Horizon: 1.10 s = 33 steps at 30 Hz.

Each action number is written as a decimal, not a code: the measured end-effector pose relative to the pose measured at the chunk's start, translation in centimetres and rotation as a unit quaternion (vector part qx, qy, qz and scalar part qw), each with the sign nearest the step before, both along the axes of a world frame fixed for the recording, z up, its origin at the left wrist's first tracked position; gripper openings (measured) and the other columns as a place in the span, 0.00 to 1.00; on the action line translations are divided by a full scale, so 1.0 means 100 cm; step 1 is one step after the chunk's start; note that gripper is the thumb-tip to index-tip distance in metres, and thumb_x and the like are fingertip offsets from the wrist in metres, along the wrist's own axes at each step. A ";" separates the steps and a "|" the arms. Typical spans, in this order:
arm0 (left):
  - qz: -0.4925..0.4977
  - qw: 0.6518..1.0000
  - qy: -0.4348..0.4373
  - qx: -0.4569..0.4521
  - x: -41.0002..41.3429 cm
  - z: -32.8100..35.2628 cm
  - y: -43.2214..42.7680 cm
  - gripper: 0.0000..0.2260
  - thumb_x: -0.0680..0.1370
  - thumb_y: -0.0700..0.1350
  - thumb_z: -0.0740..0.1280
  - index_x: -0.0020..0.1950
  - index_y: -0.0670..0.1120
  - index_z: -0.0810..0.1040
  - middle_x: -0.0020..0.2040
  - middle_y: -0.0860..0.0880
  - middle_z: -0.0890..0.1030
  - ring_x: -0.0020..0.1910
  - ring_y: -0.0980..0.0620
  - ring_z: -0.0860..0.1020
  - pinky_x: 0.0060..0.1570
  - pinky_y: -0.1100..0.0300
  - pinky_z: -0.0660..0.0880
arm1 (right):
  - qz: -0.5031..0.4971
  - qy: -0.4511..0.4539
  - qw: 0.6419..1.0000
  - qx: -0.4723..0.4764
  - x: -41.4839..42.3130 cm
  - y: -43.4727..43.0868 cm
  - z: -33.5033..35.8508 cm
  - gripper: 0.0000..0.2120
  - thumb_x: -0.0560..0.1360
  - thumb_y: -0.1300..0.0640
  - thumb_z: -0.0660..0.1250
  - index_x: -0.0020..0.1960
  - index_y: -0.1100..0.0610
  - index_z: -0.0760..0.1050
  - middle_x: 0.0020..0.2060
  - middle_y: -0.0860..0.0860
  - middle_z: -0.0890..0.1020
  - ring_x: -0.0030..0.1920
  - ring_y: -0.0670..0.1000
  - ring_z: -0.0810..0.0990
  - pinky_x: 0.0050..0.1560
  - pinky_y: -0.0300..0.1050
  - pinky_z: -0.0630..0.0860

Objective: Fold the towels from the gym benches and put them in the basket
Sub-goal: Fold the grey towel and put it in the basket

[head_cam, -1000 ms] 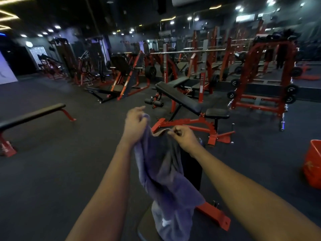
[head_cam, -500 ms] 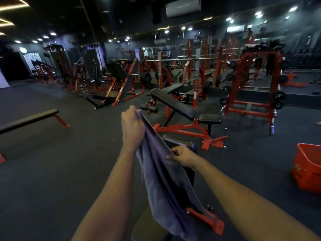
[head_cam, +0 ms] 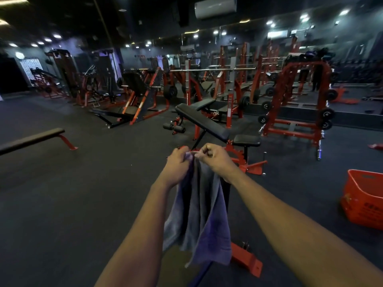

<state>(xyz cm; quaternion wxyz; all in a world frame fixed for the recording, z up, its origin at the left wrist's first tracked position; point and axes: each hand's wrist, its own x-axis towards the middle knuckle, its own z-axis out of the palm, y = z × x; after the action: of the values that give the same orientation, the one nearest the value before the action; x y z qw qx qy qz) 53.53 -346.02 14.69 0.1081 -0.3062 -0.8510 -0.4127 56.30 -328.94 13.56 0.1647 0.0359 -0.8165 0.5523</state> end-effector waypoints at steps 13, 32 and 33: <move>0.439 0.877 0.186 0.065 -0.027 0.015 -0.027 0.05 0.79 0.42 0.56 0.48 0.44 0.71 0.48 0.43 0.76 0.50 0.39 0.70 0.44 0.45 0.67 | -0.213 -0.186 0.946 0.158 0.024 0.049 -0.081 0.16 0.66 0.53 0.80 0.30 0.51 0.72 0.34 0.50 0.79 0.38 0.50 0.77 0.38 0.41 0.68; 0.190 0.976 -0.087 -0.059 -0.064 -0.021 -0.025 0.06 0.78 0.45 0.66 0.44 0.47 0.82 0.50 0.41 0.82 0.53 0.41 0.79 0.54 0.51 0.75 | 0.046 -0.224 0.970 -0.088 0.022 0.020 -0.049 0.05 0.78 0.67 0.65 0.47 0.60 0.78 0.38 0.55 0.80 0.32 0.49 0.81 0.31 0.41 0.80; 0.179 0.979 -0.084 -0.057 -0.062 -0.023 -0.026 0.06 0.78 0.45 0.67 0.45 0.47 0.83 0.48 0.42 0.82 0.50 0.42 0.80 0.50 0.56 0.75 | 0.067 -0.201 0.971 -0.114 0.021 0.015 -0.043 0.04 0.78 0.68 0.66 0.49 0.63 0.79 0.39 0.57 0.81 0.36 0.51 0.82 0.35 0.41 0.81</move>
<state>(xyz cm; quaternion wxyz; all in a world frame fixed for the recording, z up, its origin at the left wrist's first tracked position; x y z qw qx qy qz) 47.29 -348.58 12.34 0.0904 -0.1185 -0.9204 -0.3614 58.38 -327.43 9.22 -0.0369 -0.0398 -0.7604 0.6472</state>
